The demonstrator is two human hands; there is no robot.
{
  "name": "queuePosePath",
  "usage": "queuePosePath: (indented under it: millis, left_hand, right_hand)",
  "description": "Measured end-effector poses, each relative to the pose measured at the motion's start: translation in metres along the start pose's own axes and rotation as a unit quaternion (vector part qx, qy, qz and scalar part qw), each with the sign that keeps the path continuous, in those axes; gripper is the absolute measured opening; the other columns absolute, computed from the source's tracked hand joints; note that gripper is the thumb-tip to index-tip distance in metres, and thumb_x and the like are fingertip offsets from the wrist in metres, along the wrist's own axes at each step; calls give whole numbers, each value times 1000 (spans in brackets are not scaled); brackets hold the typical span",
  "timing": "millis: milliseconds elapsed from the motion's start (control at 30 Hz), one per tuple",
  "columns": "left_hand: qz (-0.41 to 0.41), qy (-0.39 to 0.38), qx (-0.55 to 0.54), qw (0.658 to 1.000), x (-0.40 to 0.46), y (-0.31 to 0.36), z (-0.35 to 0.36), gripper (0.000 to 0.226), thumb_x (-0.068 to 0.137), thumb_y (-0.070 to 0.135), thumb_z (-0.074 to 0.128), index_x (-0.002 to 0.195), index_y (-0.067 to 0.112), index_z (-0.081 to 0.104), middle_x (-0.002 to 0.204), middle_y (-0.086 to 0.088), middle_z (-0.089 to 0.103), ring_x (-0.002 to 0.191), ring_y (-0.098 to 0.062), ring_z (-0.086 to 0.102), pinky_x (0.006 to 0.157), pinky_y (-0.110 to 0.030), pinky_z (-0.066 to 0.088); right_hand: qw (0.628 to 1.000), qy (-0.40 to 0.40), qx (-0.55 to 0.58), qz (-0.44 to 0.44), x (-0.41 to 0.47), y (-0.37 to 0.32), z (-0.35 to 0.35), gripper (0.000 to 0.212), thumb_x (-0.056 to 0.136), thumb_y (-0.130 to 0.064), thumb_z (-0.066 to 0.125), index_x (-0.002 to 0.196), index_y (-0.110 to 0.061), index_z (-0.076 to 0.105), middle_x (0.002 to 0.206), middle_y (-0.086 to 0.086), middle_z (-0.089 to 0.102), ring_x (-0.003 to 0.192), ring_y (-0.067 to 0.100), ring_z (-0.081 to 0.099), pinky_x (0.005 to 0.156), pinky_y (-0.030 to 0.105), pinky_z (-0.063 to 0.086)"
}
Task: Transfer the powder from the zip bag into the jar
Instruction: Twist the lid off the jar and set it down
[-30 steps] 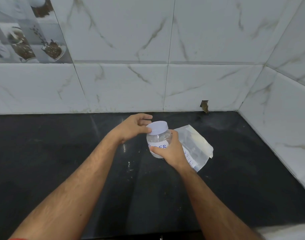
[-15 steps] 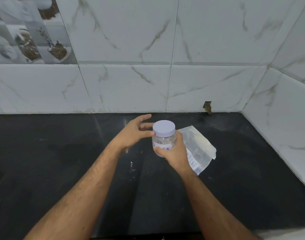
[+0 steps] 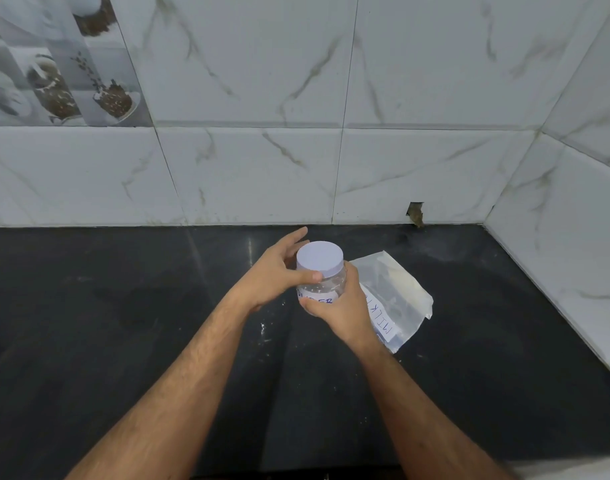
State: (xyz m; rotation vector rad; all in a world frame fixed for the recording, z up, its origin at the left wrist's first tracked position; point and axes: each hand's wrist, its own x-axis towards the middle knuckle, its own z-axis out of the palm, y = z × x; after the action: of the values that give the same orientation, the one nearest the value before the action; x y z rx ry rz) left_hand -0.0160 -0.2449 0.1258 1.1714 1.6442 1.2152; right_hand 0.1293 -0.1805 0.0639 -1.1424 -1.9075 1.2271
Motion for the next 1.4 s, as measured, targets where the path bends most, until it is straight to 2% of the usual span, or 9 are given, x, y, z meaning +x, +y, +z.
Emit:
queuePosePath:
  millis: [133,267,400,500,700,867,1100,1267,1400]
  left_hand:
    - [2,46,7,999,-4,-5,-7,83,85,12,78,154,23,34,135,6,65,129,-9,56,117,-40,38]
    - [5,49,21,999,-2,-1,-7,93,77,17,85,153,28,33,143,1,55,132,-13,52,115,-39,40]
    - [13,16,31,999,1,4,2,103,75,16,87,157,28,27,152,4,46,130,-14,53,104,-29,48]
    - [13,15,22,1000,-1,4,4,103,76,15,86,158,28,24,154,7,44,133,-11,50,100,-21,46]
    - [17,50,47,997,-3,-1,-6,82,87,19,76,156,24,30,143,10,58,137,-7,48,119,-40,33]
    - [19,28,72,997,2,7,-6,99,76,24,86,156,33,28,158,8,39,141,-10,40,116,-37,38]
    - [19,26,101,994,1,6,-1,104,65,48,85,154,36,32,151,14,49,137,-5,47,116,-37,39]
    - [18,70,139,988,0,5,-10,79,82,30,80,151,31,40,138,14,62,135,-6,49,118,-40,34]
    - [25,63,160,985,3,13,-9,90,74,29,87,151,31,41,146,9,53,136,-7,46,110,-28,36]
  right_hand:
    - [1000,2,8,2,1,0,-2,92,66,-33,92,135,-40,31,136,-11,51,125,15,54,109,46,49]
    - [1000,-5,11,-4,-2,-1,2,98,67,-36,91,144,-34,30,142,-8,50,129,17,52,110,45,48]
    - [1000,-5,22,-4,-3,-2,5,93,65,-39,91,137,-40,34,132,-15,55,119,11,58,105,40,52]
    - [1000,-1,12,-4,1,-4,3,95,68,-38,91,142,-36,32,138,-12,52,123,13,54,109,39,49]
    - [1000,-5,5,-11,7,-2,-4,92,69,-31,91,137,-40,29,131,-17,46,118,9,49,109,37,48]
    - [1000,-11,9,-10,1,-1,3,92,64,-42,90,134,-43,32,134,-16,52,121,12,55,108,42,50]
    - [1000,-3,13,-13,4,1,2,87,64,-38,92,130,-43,35,127,-19,53,114,8,57,104,34,52]
    - [1000,-6,3,-14,9,4,-3,92,67,-32,92,130,-45,27,125,-20,45,112,8,52,106,33,50]
    - [1000,-9,18,-15,4,5,3,90,60,-42,91,131,-45,35,128,-19,55,117,10,59,103,38,54]
